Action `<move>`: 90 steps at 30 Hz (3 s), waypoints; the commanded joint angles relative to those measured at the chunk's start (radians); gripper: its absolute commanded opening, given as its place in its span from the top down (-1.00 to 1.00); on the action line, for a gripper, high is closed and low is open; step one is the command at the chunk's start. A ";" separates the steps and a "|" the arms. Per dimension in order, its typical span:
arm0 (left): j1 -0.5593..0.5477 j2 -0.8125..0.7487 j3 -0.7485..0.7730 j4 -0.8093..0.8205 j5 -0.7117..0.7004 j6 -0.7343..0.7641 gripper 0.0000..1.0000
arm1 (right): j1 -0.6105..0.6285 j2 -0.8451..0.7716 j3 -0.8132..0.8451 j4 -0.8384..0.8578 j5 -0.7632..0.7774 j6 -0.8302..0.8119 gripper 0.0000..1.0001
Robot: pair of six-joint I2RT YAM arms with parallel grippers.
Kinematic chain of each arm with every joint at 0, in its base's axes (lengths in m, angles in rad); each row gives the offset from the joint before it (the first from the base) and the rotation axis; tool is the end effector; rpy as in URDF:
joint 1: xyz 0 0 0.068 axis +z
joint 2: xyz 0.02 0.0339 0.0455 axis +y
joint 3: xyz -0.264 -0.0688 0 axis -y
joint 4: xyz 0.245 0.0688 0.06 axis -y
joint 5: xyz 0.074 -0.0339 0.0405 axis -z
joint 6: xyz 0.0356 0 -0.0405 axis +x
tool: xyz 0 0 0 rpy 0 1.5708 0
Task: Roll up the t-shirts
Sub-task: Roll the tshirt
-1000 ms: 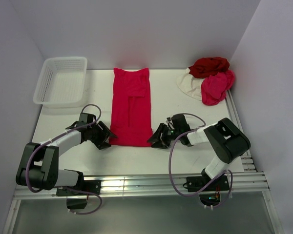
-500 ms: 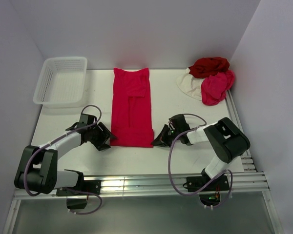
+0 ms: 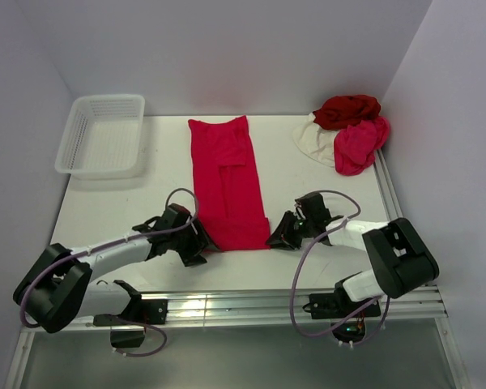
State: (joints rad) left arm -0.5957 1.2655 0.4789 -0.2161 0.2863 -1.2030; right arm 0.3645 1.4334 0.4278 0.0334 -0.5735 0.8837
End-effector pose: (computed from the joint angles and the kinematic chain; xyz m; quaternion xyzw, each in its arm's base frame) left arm 0.1718 -0.1286 0.1431 -0.2459 0.9186 -0.3024 0.0653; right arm 0.2027 0.0980 0.1144 0.1547 0.9072 0.3846 0.0716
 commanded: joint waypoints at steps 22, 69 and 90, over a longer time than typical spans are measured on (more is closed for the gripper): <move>-0.055 -0.250 -0.226 0.098 -0.208 -0.332 0.22 | -0.006 -0.172 -0.212 0.143 0.078 0.250 -0.07; 0.085 -0.008 -0.131 0.106 -0.233 -0.297 0.99 | 0.028 0.009 0.032 -0.133 0.179 0.175 1.00; -0.130 -0.256 -0.178 -0.242 -0.047 -0.619 0.99 | 0.025 -0.111 0.181 -0.651 0.179 0.005 1.00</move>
State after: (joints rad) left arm -0.7208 1.0828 0.3252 -0.3016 0.2405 -1.7504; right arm 0.3893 1.3476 0.5495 -0.4988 -0.4492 0.9409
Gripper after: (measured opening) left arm 0.021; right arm 0.025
